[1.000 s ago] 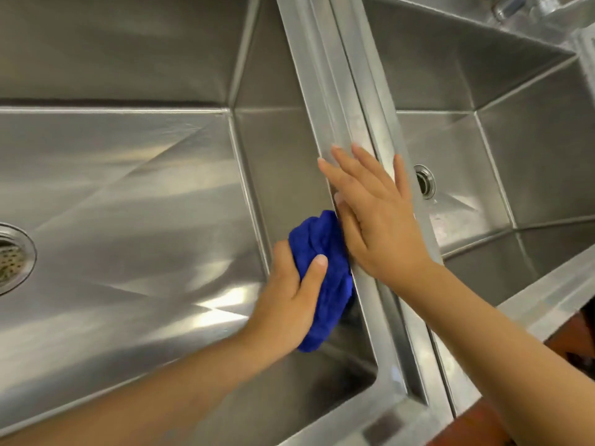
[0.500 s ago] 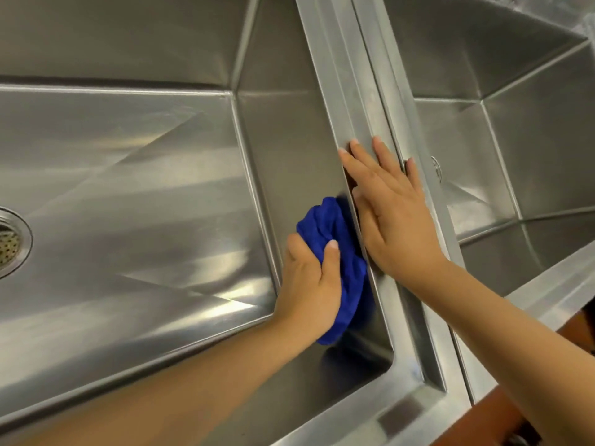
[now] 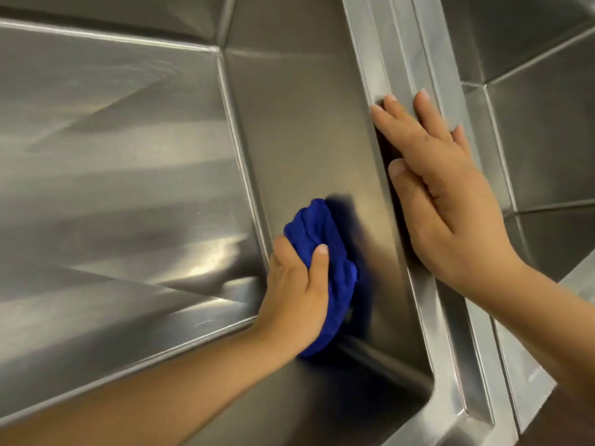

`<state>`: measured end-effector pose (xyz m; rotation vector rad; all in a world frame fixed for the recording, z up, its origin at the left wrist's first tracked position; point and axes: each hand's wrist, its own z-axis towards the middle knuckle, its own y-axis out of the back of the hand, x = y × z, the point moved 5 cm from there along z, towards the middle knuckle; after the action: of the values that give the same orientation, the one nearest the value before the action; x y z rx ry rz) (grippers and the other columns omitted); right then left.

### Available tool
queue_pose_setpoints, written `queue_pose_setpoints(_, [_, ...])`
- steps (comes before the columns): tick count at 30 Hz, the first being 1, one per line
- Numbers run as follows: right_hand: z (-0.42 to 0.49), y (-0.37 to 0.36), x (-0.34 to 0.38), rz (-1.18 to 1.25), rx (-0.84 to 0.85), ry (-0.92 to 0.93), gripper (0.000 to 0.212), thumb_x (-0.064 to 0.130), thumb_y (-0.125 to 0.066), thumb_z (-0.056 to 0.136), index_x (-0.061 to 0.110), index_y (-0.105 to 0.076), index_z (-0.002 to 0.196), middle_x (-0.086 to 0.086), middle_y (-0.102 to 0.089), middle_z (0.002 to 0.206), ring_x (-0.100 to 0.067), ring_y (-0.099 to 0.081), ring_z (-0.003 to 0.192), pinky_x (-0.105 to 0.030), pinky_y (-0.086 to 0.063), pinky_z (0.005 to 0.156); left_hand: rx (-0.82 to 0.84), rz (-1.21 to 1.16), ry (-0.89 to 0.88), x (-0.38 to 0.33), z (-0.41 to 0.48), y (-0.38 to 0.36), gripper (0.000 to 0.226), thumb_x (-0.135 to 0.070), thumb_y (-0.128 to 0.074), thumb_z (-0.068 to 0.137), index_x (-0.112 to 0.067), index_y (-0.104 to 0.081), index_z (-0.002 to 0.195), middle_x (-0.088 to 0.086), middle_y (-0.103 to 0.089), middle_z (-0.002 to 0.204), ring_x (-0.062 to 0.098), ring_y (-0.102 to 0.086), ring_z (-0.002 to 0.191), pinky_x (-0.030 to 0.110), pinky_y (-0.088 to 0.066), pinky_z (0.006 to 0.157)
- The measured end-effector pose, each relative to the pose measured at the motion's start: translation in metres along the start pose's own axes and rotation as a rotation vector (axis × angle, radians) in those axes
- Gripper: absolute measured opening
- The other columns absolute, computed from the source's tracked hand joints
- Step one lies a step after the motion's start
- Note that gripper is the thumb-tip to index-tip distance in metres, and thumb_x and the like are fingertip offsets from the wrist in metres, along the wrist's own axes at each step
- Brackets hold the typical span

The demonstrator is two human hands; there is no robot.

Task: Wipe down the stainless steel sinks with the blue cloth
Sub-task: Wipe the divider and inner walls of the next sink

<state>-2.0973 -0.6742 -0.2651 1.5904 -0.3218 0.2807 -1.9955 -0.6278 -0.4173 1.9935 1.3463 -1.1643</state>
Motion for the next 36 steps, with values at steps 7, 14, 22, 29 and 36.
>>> queue_pose_setpoints(7, [0.000,-0.002,0.001,-0.023,-0.017,0.003,0.050,0.007,-0.036,0.097,0.021,-0.039,0.145,0.007,-0.033,0.153,-0.012,-0.012,0.148,-0.047,-0.004,0.121,-0.149,-0.011,0.135,0.027,0.039,0.003,0.029,-0.037,-0.035,0.100,-0.009,-0.035,0.111,0.012,-0.047,0.122,0.030,-0.048,0.114,0.039,-0.038,0.099])
queue_pose_setpoints(14, [0.001,-0.003,0.003,-0.074,-0.012,0.010,0.052,0.012,-0.034,0.096,0.020,-0.037,0.147,0.006,-0.032,0.154,-0.015,-0.010,0.148,-0.049,-0.006,0.120,-0.131,-0.013,0.242,0.040,0.054,0.012,0.029,-0.040,-0.036,0.101,-0.014,-0.031,0.113,0.014,-0.047,0.128,0.031,-0.050,0.114,0.046,-0.040,0.100])
queue_pose_setpoints(22, [0.000,-0.004,0.002,-0.073,-0.028,0.007,0.052,0.010,-0.035,0.095,0.017,-0.039,0.146,0.004,-0.034,0.153,-0.017,-0.013,0.148,-0.053,-0.008,0.119,-0.307,-0.156,0.369,0.052,0.073,0.010,0.034,-0.039,-0.036,0.101,-0.014,-0.032,0.123,0.014,-0.046,0.132,0.034,-0.051,0.115,0.046,-0.042,0.099])
queue_pose_setpoints(29, [0.002,-0.005,0.002,-0.133,-0.048,0.013,0.052,0.011,-0.035,0.095,0.017,-0.039,0.146,0.003,-0.034,0.153,-0.019,-0.014,0.147,-0.055,-0.009,0.118,-0.211,-0.216,0.595,0.071,0.046,-0.006,0.045,-0.052,-0.036,0.097,-0.025,-0.026,0.131,0.010,-0.047,0.135,0.034,-0.052,0.115,0.053,-0.044,0.099])
queue_pose_setpoints(36, [0.002,-0.006,0.000,-0.142,-0.047,0.022,0.055,0.014,-0.032,0.093,0.018,-0.037,0.147,0.001,-0.035,0.153,-0.017,-0.011,0.148,-0.060,-0.008,0.116,-0.032,-0.454,0.552,0.010,0.001,-0.016,0.024,-0.044,-0.039,0.100,-0.028,-0.041,0.119,0.001,-0.064,0.109,0.022,-0.064,0.098,0.047,-0.054,0.087])
